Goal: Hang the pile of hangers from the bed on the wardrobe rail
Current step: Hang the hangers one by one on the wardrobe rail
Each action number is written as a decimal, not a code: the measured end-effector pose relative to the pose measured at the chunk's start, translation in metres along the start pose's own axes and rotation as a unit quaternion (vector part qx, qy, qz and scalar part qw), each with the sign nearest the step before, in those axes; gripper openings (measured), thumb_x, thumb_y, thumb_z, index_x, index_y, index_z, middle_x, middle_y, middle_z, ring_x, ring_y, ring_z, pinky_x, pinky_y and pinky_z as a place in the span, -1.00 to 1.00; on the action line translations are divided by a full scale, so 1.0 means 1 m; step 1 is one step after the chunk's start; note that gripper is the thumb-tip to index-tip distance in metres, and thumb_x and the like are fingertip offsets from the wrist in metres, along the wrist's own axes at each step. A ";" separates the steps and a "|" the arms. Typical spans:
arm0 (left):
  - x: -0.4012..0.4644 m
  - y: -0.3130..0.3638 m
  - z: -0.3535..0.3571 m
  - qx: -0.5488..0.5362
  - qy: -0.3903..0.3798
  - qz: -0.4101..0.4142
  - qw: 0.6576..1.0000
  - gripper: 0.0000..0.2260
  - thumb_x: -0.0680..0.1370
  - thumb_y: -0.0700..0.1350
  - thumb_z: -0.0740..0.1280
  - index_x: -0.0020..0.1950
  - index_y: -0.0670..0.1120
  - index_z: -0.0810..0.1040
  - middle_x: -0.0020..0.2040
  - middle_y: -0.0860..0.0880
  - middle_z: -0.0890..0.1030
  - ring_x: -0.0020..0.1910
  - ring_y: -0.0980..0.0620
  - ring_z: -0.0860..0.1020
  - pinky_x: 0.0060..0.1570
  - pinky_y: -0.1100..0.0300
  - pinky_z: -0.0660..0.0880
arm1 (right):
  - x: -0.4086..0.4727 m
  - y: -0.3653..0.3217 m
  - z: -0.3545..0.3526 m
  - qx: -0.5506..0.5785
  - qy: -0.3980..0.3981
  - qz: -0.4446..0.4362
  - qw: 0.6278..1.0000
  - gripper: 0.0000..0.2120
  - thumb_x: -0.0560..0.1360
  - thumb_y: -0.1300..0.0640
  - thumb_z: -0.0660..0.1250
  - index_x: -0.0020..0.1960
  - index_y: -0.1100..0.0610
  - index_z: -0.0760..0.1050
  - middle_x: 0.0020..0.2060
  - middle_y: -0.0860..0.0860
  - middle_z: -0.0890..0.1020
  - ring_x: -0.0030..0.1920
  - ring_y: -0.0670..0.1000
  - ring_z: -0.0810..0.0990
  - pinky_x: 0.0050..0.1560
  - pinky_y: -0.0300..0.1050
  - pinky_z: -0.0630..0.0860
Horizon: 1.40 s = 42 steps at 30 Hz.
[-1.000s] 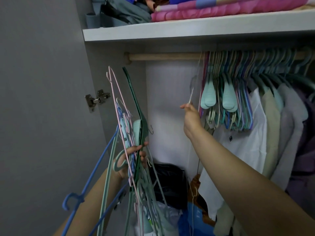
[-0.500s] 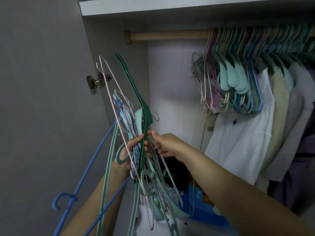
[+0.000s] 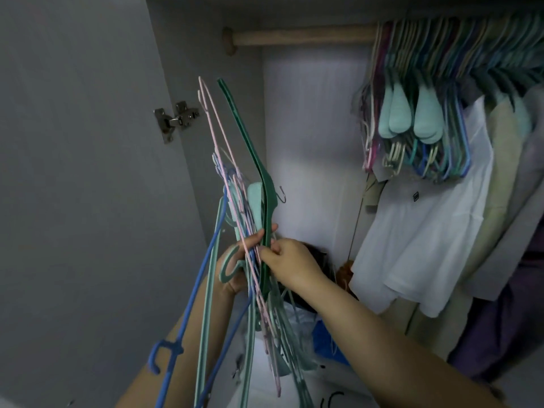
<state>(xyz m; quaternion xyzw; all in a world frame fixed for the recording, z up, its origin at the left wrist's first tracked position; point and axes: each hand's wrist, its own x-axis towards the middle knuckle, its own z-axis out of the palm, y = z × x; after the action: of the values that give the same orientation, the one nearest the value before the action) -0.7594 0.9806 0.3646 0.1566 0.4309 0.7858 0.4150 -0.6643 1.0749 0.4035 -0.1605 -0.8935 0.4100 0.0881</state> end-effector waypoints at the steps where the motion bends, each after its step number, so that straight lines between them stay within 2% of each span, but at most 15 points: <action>1: 0.000 0.001 0.002 -0.006 0.006 -0.012 1.000 -0.74 0.51 -0.07 0.29 -0.04 -0.16 0.73 -0.15 -0.19 0.70 -0.24 -0.08 0.69 -0.28 0.05 0.64 | 0.001 0.003 0.003 0.047 0.029 0.007 0.998 -0.60 0.52 -0.07 0.25 -0.42 0.08 0.33 -0.50 0.02 0.47 -0.42 0.08 0.49 -0.32 -0.07 0.43; 3: 0.000 -0.001 0.000 -0.016 0.029 -0.020 0.999 -0.65 0.55 -0.07 0.23 -0.28 -0.21 0.69 -0.35 -0.17 0.64 -0.42 -0.05 0.63 -0.42 0.17 0.58 | 0.008 0.005 0.006 0.151 0.053 0.028 0.987 -0.64 0.56 -0.02 0.24 -0.32 0.17 0.43 -0.45 0.07 0.54 -0.41 0.08 0.53 -0.31 -0.07 0.49; 5: 0.002 -0.004 -0.001 -0.056 -0.006 -0.012 0.998 -0.71 0.55 -0.07 0.25 -0.26 -0.19 0.63 -0.40 -0.11 0.55 -0.46 0.02 0.54 -0.39 0.22 0.47 | 0.018 0.005 0.004 0.310 0.059 0.047 0.948 -0.75 0.60 0.09 0.20 -0.13 0.24 0.46 -0.41 0.13 0.59 -0.41 0.11 0.57 -0.34 -0.06 0.57; 7: 0.006 -0.006 -0.011 -0.087 -0.038 -0.009 0.995 -0.86 0.50 -0.09 0.41 -0.16 -0.16 0.63 -0.30 -0.08 0.57 -0.37 0.03 0.54 -0.28 0.22 0.48 | 0.027 0.007 -0.010 0.383 0.096 0.057 0.917 -0.90 0.62 0.15 0.17 -0.06 0.15 0.36 -0.43 0.09 0.51 -0.49 0.06 0.53 -0.43 -0.10 0.53; 9: 0.004 -0.004 -0.017 -0.089 -0.055 -0.035 0.994 -0.82 0.35 -0.12 0.57 -0.15 -0.14 0.64 -0.31 -0.03 0.58 -0.36 0.02 0.56 -0.28 0.18 0.52 | 0.036 0.018 -0.025 0.382 0.129 0.067 0.913 -0.93 0.63 0.13 0.15 -0.04 0.07 0.31 -0.42 0.04 0.42 -0.53 -0.02 0.40 -0.53 -0.19 0.38; 11: 0.003 -0.004 -0.019 -0.099 -0.073 -0.032 0.992 -0.77 0.29 -0.12 0.61 -0.17 -0.13 0.64 -0.33 -0.01 0.56 -0.38 0.03 0.56 -0.32 0.17 0.53 | 0.049 0.036 -0.037 0.329 0.144 0.098 0.928 -0.91 0.64 0.09 0.10 0.05 0.10 0.33 -0.38 0.03 0.40 -0.49 -0.03 0.33 -0.54 -0.22 0.26; 15: 0.001 0.001 -0.014 -0.101 -0.069 -0.018 0.992 -0.74 0.22 -0.13 0.65 -0.23 -0.13 0.64 -0.36 0.00 0.56 -0.41 0.05 0.57 -0.35 0.19 0.53 | 0.061 0.060 -0.037 0.146 0.089 0.101 0.980 -0.69 0.63 0.16 0.01 0.32 0.16 0.35 -0.26 -0.04 0.41 -0.34 -0.07 0.36 -0.37 -0.22 0.29; 18: 0.003 0.006 -0.013 -0.088 -0.068 -0.011 0.994 -0.73 0.20 -0.11 0.66 -0.25 -0.12 0.64 -0.38 0.00 0.57 -0.42 0.04 0.57 -0.33 0.18 0.53 | 0.061 0.051 -0.032 0.159 0.071 0.077 0.982 -0.56 0.63 0.15 0.02 0.51 0.06 0.17 -0.04 -0.06 0.40 -0.29 -0.18 0.31 -0.27 -0.31 0.26; 20: 0.007 0.010 -0.012 -0.083 -0.068 -0.016 0.994 -0.72 0.19 -0.11 0.67 -0.26 -0.12 0.64 -0.38 0.00 0.57 -0.43 0.04 0.58 -0.36 0.17 0.54 | 0.062 0.031 -0.043 0.227 0.106 0.047 0.967 -0.57 0.63 0.16 0.03 0.48 -0.06 0.16 0.00 -0.04 0.42 -0.33 -0.15 0.34 -0.34 -0.29 0.31; 23: 0.017 0.019 -0.009 -0.074 -0.049 -0.017 0.996 -0.69 0.14 -0.11 0.69 -0.30 -0.11 0.61 -0.40 -0.01 0.56 -0.46 0.02 0.56 -0.41 0.17 0.55 | 0.069 -0.016 -0.078 0.310 0.161 -0.004 0.937 -0.66 0.64 0.19 0.00 0.36 -0.08 0.22 -0.21 -0.02 0.43 -0.46 -0.07 0.31 -0.55 -0.26 0.27; 27: 0.025 0.033 0.000 -0.070 -0.057 -0.013 0.996 -0.68 0.13 -0.11 0.69 -0.32 -0.08 0.58 -0.40 0.01 0.55 -0.47 0.03 0.55 -0.39 0.18 0.54 | 0.109 -0.070 -0.126 0.288 0.252 -0.027 0.923 -0.63 0.59 0.27 -0.05 0.35 0.05 0.25 -0.22 0.02 0.39 -0.40 -0.03 0.33 -0.44 -0.22 0.29; 33: 0.029 0.043 0.009 -0.076 -0.081 0.013 0.994 -0.68 0.16 -0.09 0.69 -0.31 -0.09 0.58 -0.40 0.00 0.58 -0.45 0.03 0.58 -0.37 0.18 0.55 | 0.140 -0.093 -0.166 0.300 0.240 0.013 0.923 -0.54 0.56 0.33 -0.15 0.38 0.10 0.25 0.07 0.12 0.37 -0.35 -0.03 0.27 -0.67 -0.45 0.20; 38: 0.027 0.040 0.011 -0.071 -0.095 0.039 0.992 -0.67 0.20 -0.03 0.67 -0.29 -0.11 0.57 -0.38 -0.02 0.57 -0.43 0.02 0.59 -0.35 0.16 0.56 | 0.142 -0.077 -0.166 0.367 0.241 0.045 0.898 -0.55 0.58 0.33 -0.10 0.38 0.08 0.31 0.04 0.10 0.38 -0.34 -0.02 0.28 -0.64 -0.43 0.22; 40: 0.023 0.038 0.011 -0.084 -0.085 0.046 0.992 -0.65 0.16 -0.04 0.68 -0.29 -0.12 0.56 -0.39 -0.02 0.56 -0.44 0.02 0.58 -0.37 0.17 0.56 | 0.140 -0.067 -0.163 0.345 0.299 0.027 0.890 -0.52 0.54 0.36 -0.07 0.39 0.11 0.29 0.10 0.09 0.39 -0.22 0.01 0.39 -0.44 -0.23 0.38; 42: 0.019 0.035 0.009 -0.090 -0.070 0.056 0.992 -0.62 0.13 -0.04 0.69 -0.29 -0.12 0.56 -0.40 -0.02 0.54 -0.44 0.02 0.57 -0.37 0.17 0.56 | 0.137 -0.055 -0.162 0.309 0.351 0.005 0.884 -0.52 0.53 0.38 -0.02 0.41 0.16 0.28 0.12 0.09 0.40 -0.01 0.04 0.41 -0.05 -0.12 0.43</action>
<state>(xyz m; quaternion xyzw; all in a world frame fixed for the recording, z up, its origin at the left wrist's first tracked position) -0.7838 0.9910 0.3962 0.1970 0.3185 0.8309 0.4116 -0.7571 1.2045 0.5535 -0.2629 -0.6313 0.5830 0.4387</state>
